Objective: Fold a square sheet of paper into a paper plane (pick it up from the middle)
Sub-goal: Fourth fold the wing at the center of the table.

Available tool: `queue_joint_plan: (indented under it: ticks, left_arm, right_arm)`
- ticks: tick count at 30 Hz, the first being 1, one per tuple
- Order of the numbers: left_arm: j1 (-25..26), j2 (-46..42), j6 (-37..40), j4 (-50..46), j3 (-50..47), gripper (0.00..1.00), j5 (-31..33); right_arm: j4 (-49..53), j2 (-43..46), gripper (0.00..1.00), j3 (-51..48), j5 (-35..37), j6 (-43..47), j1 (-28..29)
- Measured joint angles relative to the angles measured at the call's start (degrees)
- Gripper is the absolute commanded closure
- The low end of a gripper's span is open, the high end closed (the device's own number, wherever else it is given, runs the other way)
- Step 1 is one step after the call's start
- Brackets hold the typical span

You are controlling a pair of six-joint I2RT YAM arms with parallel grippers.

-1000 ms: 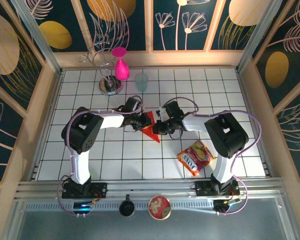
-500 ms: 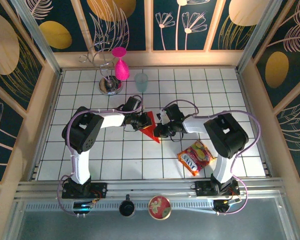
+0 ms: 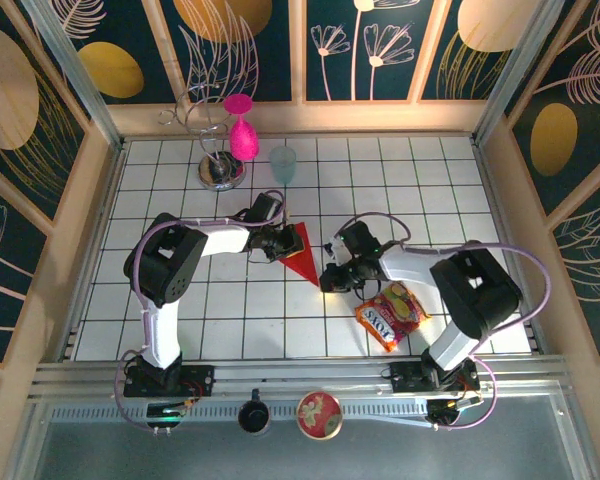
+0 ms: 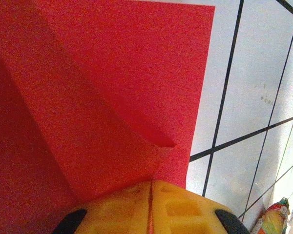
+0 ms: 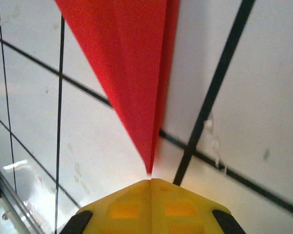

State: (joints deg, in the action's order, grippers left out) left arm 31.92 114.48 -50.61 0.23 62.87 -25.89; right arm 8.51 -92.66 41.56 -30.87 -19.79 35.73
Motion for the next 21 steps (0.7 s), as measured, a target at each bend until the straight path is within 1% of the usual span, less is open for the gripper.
queue_joint_plan:
  ticks: [4, 7, 13, 21]
  left_arm:
    - [0.00, -0.04, 0.00, 0.11, -0.02, 0.91, -0.02]
    - [0.00, -0.07, -0.02, 0.22, -0.02, 0.91, 0.00]
    - [0.00, -0.15, -0.04, 1.25, -0.52, 0.91, -0.04]
    - [0.00, -0.44, -0.04, 1.84, -0.85, 0.91, -0.04]
  right_arm:
    - [-0.50, 5.35, 0.94, 0.13, 0.04, -0.31, -0.02]
    - [-3.26, 5.55, 0.95, 2.10, 0.55, -1.49, -0.04]
    - [-7.98, -3.08, 0.99, 7.45, 2.91, -3.74, -0.04]
    - [-8.61, -10.60, 1.00, 9.31, 4.52, -4.74, 0.13]
